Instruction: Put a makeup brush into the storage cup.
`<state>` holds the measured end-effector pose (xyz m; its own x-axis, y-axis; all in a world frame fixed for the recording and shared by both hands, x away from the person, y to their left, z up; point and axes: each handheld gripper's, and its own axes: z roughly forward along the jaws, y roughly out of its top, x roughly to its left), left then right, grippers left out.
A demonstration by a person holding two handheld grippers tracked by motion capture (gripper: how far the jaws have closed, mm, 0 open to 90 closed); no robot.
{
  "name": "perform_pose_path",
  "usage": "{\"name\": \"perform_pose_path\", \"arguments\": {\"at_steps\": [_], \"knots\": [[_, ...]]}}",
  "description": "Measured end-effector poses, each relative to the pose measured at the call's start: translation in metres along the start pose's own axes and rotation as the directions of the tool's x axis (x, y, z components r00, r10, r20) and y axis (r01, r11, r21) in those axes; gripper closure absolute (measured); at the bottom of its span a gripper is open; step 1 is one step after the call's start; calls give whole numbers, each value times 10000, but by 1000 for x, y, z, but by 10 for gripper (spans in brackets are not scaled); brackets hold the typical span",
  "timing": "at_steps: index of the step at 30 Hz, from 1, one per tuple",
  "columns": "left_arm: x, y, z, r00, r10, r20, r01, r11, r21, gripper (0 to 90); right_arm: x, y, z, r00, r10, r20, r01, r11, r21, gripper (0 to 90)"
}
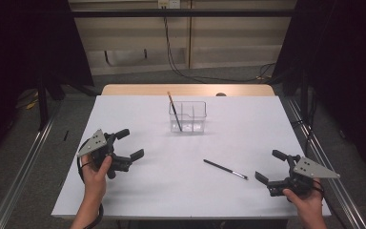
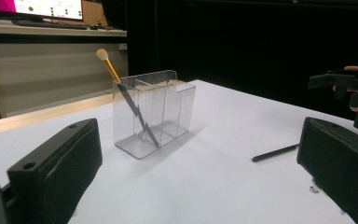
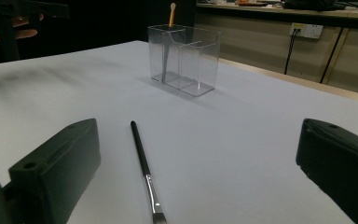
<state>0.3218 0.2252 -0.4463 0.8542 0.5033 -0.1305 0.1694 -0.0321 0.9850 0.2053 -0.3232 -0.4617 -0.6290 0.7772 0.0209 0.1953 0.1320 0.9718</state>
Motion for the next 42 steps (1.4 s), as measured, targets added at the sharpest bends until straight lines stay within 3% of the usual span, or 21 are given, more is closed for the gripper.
{"name": "perform_pose_path", "arguments": {"at_steps": [30,42], "knots": [[0,-13,-43,9991,255,-328,-246,9993,274,0,0,0,2,9999,58,-142,-58,10000,-47,0],[-1,-19,-51,9987,393,-317,-382,9987,346,0,-2,-1,6,9994,206,-296,-210,9997,-129,0]]}}
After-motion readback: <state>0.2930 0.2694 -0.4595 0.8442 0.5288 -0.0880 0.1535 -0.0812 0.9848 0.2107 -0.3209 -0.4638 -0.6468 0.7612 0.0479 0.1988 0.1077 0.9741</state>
